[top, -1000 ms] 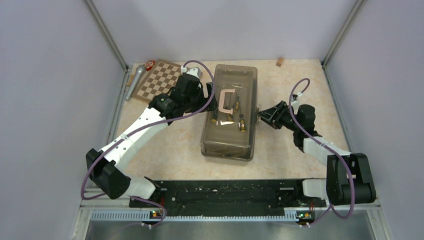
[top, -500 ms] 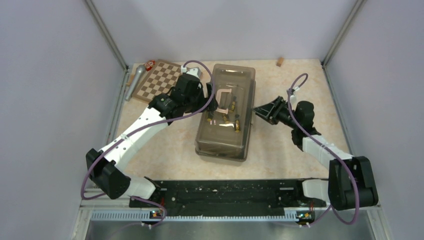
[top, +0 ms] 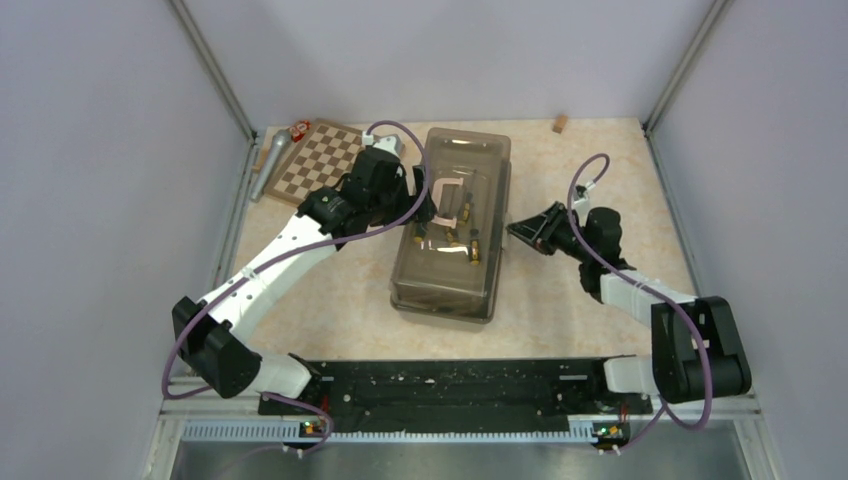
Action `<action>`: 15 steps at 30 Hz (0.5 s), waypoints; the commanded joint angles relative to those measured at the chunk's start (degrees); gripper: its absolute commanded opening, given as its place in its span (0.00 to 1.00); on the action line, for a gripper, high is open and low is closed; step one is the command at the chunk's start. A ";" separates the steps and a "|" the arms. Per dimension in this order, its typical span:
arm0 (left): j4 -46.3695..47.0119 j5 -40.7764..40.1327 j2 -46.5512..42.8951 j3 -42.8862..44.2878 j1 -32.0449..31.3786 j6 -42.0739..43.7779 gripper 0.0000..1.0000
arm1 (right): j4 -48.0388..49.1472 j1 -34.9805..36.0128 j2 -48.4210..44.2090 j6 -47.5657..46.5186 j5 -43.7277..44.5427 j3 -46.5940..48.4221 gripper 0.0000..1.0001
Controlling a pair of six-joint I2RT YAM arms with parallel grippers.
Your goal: Pack the tool kit
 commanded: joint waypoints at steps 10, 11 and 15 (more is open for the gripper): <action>0.41 -2.09 0.68 1.09 0.10 1.74 0.89 | -4.99 1.62 0.75 -4.80 0.67 0.59 0.24; 0.41 -2.53 0.68 0.84 0.12 1.84 0.89 | -3.10 1.61 1.83 -3.20 0.16 -0.29 0.24; 0.57 -2.41 1.42 0.22 0.09 1.90 0.89 | 4.35 2.03 5.41 1.31 -2.12 -3.25 0.23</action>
